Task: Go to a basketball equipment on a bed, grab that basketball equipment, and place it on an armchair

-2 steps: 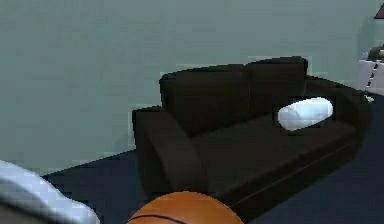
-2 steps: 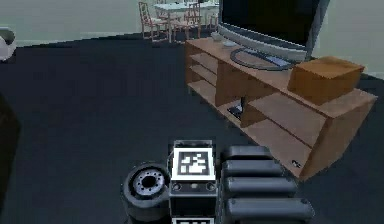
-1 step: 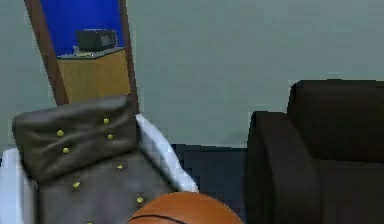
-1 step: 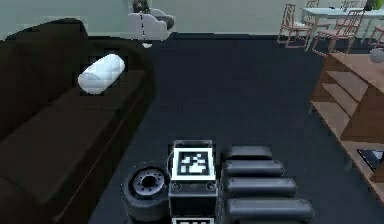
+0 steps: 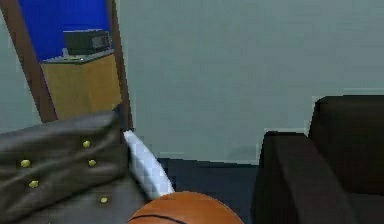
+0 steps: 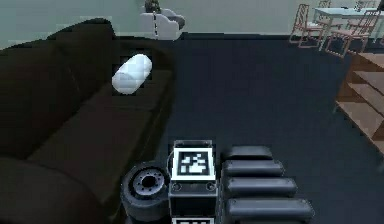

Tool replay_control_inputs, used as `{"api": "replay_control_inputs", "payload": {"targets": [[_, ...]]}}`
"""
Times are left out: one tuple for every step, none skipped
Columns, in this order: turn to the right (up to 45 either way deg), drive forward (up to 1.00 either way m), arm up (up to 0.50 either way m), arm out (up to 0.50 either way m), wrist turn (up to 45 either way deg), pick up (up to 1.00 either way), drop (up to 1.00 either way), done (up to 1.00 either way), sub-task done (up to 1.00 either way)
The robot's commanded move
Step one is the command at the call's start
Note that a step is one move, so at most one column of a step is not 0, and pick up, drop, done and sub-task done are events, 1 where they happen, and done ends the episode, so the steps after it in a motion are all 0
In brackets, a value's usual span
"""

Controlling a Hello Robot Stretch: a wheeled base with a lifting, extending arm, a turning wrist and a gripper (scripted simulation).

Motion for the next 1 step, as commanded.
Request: {"api": "replay_control_inputs", "payload": {"targets": [[45.0,0.0,0.0,0.0,0.0,0.0,0.0,0.0,0.0]]}}
